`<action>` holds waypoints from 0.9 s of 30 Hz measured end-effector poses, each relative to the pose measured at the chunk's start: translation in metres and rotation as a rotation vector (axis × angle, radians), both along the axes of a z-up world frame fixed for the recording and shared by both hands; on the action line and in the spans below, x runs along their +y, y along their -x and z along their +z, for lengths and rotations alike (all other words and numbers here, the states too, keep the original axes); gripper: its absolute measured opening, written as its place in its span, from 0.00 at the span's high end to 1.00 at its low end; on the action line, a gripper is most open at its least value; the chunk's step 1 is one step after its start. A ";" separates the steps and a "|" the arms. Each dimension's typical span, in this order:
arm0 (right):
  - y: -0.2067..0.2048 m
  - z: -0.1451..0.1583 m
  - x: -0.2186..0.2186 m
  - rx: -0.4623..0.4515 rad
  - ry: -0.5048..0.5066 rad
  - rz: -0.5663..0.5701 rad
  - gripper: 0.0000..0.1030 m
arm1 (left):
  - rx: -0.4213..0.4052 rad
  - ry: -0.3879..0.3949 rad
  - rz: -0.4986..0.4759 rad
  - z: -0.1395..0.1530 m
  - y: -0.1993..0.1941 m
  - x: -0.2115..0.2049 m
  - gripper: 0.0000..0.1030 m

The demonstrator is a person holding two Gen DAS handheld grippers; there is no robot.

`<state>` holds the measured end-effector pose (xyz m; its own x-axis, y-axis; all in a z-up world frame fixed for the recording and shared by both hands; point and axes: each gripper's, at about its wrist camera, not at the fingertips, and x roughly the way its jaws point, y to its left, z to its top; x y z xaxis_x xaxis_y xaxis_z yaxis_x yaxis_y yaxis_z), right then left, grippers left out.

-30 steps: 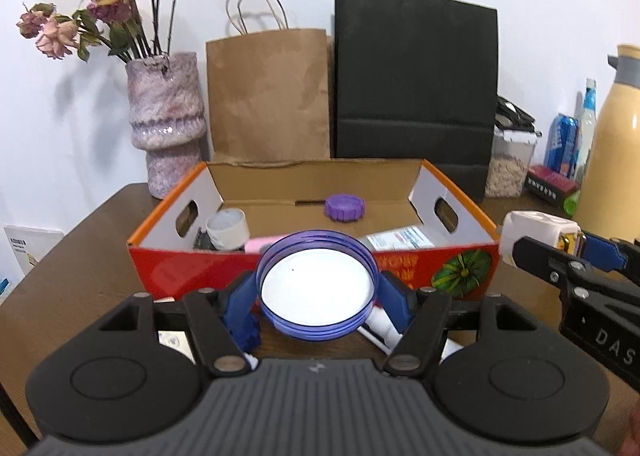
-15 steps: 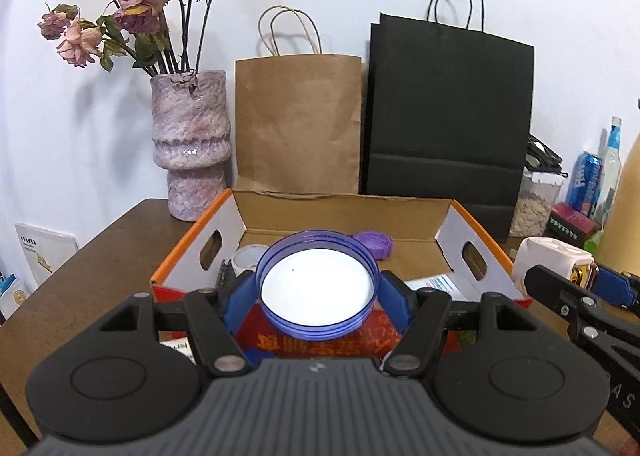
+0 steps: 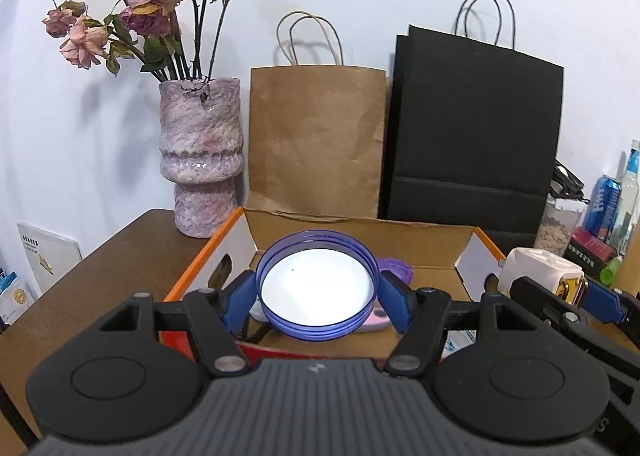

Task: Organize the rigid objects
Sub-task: 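Carry lid with left gripper while right gripper carries charger cube into cardboard box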

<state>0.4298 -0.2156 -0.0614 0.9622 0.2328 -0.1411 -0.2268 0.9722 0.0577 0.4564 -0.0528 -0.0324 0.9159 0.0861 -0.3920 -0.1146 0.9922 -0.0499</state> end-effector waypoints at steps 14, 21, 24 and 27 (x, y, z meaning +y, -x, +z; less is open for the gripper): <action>-0.045 0.001 0.020 0.004 -0.007 -0.008 0.62 | -0.005 -0.023 0.026 -0.002 -0.038 0.011 0.34; -0.065 -0.002 0.025 0.023 -0.003 -0.012 0.62 | 0.007 -0.036 0.046 -0.007 -0.056 0.017 0.34; -0.073 -0.004 0.026 0.033 -0.003 -0.014 0.62 | 0.012 -0.044 0.051 -0.009 -0.063 0.019 0.34; -0.079 -0.005 0.027 0.043 -0.003 -0.014 0.62 | 0.024 -0.049 0.054 -0.013 -0.069 0.021 0.34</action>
<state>0.5085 -0.1890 -0.0666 0.9584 0.2200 -0.1819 -0.2106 0.9751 0.0696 0.5259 -0.0318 -0.0451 0.9000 0.1548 -0.4076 -0.1684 0.9857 0.0023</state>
